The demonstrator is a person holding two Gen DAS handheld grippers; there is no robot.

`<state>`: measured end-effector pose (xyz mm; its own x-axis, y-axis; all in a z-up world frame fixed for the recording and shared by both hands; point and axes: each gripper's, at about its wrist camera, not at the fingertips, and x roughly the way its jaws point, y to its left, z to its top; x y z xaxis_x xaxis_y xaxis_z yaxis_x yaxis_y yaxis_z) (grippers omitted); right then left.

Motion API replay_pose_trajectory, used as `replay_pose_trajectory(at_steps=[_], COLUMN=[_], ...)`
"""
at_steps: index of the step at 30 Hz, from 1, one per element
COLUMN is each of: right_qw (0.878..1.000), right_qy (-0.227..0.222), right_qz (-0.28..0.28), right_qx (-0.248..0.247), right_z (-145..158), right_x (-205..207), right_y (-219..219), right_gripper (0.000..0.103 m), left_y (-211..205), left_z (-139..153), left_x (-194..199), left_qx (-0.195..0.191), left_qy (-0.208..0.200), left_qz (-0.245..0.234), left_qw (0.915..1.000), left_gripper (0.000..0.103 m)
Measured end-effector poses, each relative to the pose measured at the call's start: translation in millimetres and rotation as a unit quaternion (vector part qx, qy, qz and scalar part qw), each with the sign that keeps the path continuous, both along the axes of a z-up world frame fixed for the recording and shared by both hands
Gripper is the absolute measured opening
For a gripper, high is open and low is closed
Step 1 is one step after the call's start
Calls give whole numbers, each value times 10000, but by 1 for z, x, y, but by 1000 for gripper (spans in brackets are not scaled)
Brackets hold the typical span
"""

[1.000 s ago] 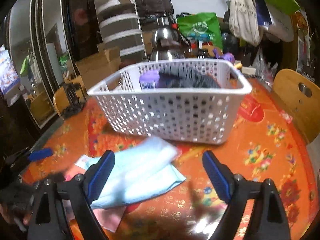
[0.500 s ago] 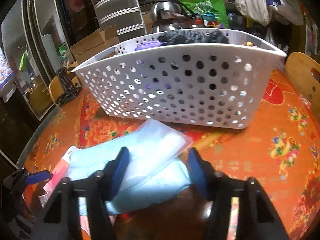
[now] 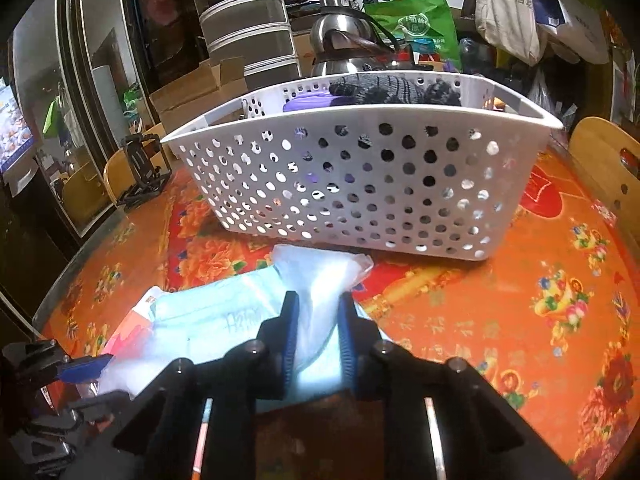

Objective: Organize soft objects
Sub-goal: 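Grasp the clear plastic bag with both tools and lift it over the basket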

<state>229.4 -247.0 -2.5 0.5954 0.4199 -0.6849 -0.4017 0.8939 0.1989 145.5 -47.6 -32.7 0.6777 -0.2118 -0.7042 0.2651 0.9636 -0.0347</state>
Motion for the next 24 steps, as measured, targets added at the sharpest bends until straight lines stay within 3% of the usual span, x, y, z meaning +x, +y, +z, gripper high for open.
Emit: replay_pose_trajectory(at_steps=[12,24], right_qw=[9999,9991], right_qy=[-7,-284], right_qz=[-2,-21], right_qx=[111,321], right_z=[3,28], right_x=[-5,-23], right_y=[-4,-12], right_gripper=[15,14], left_y=[3,9], left_z=[13,35], left_x=[-10,-18], left_qx=[-41,-66], left_qy=[-186,-489], left_qz=[11,104], left_qw=[9998,9987], left_gripper=[21,18])
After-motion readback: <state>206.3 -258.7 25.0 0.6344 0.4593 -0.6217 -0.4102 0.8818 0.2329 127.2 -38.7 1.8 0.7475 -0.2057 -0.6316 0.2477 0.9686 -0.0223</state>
